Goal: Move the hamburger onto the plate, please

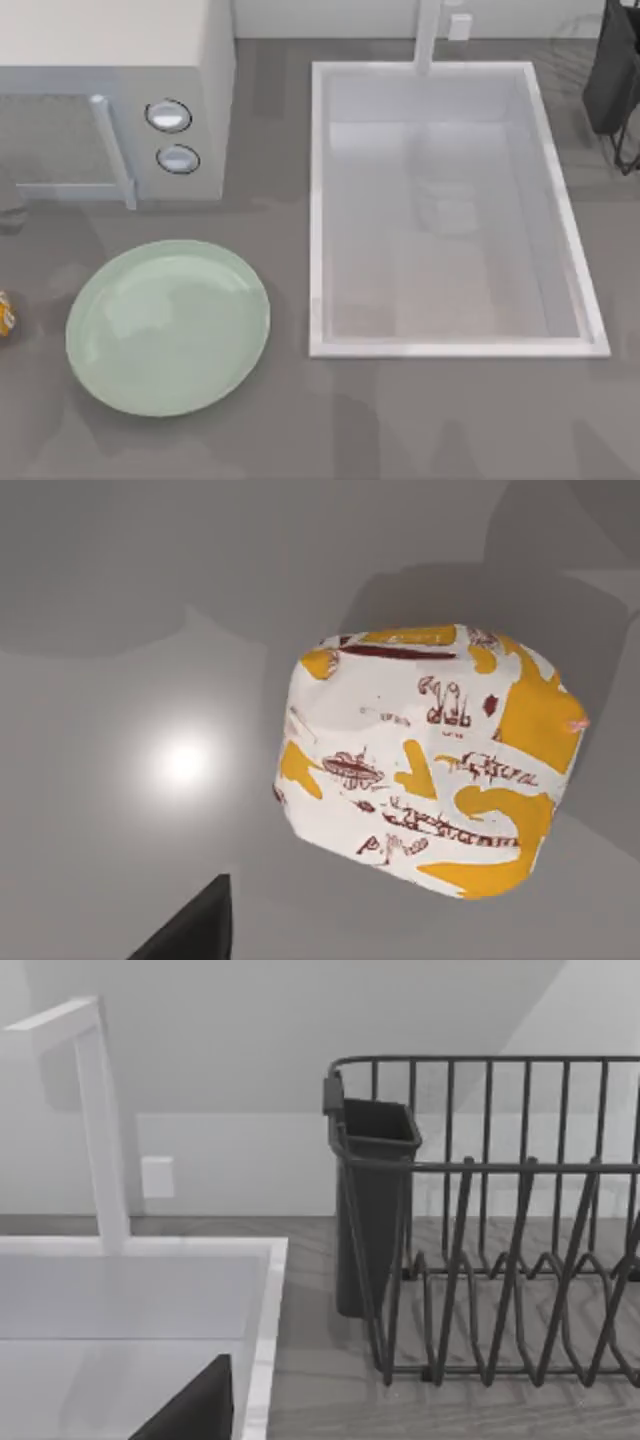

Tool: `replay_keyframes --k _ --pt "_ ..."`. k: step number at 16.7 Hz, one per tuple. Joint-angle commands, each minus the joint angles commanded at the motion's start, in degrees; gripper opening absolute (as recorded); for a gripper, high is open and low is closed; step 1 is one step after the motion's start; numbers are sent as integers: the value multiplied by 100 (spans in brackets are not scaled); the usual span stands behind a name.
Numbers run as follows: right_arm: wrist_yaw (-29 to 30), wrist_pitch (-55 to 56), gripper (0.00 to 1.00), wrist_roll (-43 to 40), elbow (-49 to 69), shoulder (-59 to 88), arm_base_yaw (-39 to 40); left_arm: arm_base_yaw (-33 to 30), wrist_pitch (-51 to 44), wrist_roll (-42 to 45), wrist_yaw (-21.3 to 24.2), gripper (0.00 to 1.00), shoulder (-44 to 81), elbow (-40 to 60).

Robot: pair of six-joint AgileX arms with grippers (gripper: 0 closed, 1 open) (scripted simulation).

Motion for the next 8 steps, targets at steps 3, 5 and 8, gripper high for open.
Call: replay_keyframes --k 3,5,8 --pt "0 0 100 0 0 0 0 72 -471 649 3 100 929 684" --pt "0 0 100 0 0 0 0 100 -642 905 4 100 1268 972" --pt "0 0 100 0 0 0 0 109 -698 995 5 100 1375 1080"
